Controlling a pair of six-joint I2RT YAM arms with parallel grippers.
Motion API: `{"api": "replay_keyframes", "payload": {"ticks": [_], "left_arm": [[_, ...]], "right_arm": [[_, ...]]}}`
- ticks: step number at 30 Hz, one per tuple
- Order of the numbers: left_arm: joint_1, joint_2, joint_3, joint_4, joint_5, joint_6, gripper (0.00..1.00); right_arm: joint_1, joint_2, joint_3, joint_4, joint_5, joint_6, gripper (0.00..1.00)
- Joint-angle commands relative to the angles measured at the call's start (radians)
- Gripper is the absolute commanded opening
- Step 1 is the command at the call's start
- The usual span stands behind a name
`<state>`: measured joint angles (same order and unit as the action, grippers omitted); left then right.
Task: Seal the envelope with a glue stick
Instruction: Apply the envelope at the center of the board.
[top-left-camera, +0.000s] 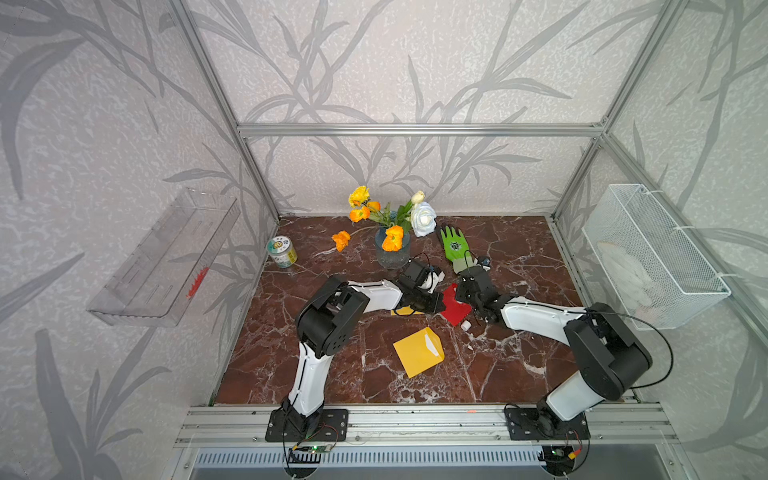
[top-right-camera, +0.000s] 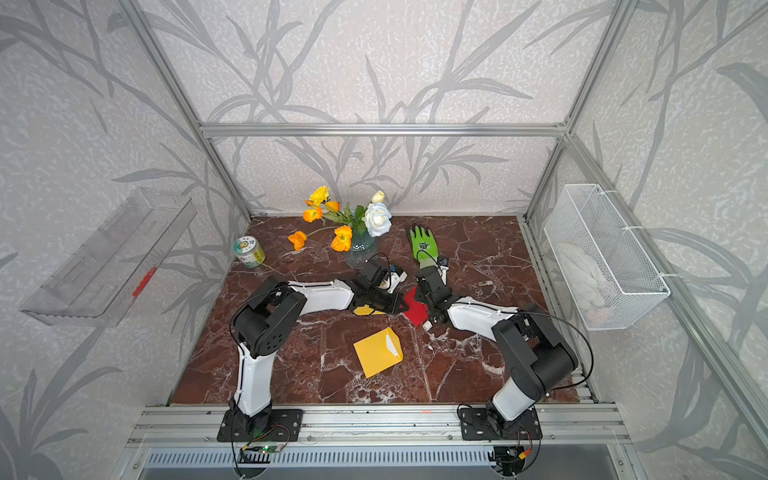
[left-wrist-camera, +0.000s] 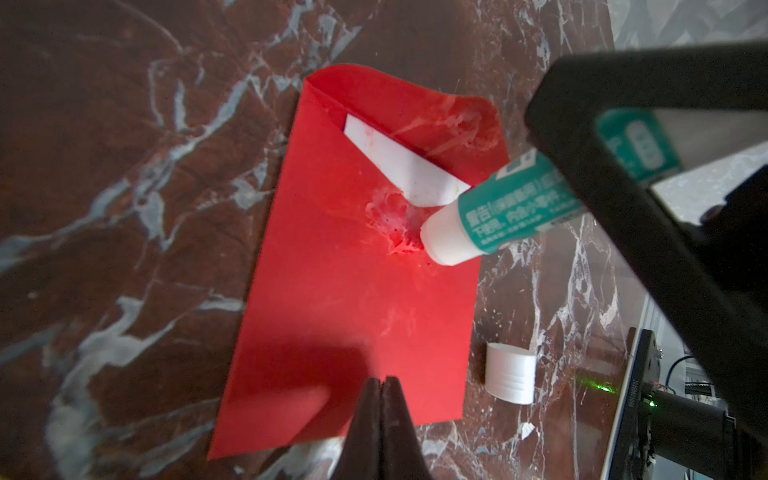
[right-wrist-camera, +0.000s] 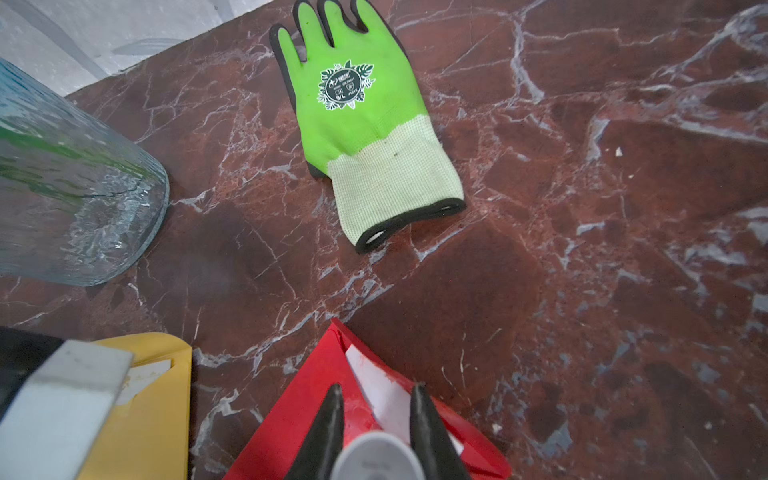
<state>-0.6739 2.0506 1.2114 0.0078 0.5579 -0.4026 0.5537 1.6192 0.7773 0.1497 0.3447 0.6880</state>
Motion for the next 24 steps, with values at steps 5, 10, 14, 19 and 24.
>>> {"api": "replay_keyframes", "payload": {"ticks": [5, 10, 14, 19, 24], "left_arm": [[0.000, 0.036, 0.052, -0.057, -0.050, 0.045, 0.00], [-0.003, 0.051, 0.057, -0.066, -0.062, 0.044, 0.00], [-0.007, 0.066, 0.060, -0.072, -0.058, 0.039, 0.00], [-0.011, 0.078, 0.080, -0.114, -0.078, 0.041, 0.00], [-0.013, 0.105, 0.108, -0.163, -0.070, 0.035, 0.00]], "right_arm": [[0.005, 0.046, 0.037, 0.017, 0.025, 0.011, 0.00], [0.006, 0.058, 0.039, 0.004, 0.033, 0.008, 0.00], [0.008, 0.074, 0.040, 0.005, 0.026, 0.013, 0.00], [0.011, 0.082, 0.050, 0.003, 0.028, 0.016, 0.00], [0.014, 0.120, 0.075, -0.011, 0.041, 0.024, 0.00]]}}
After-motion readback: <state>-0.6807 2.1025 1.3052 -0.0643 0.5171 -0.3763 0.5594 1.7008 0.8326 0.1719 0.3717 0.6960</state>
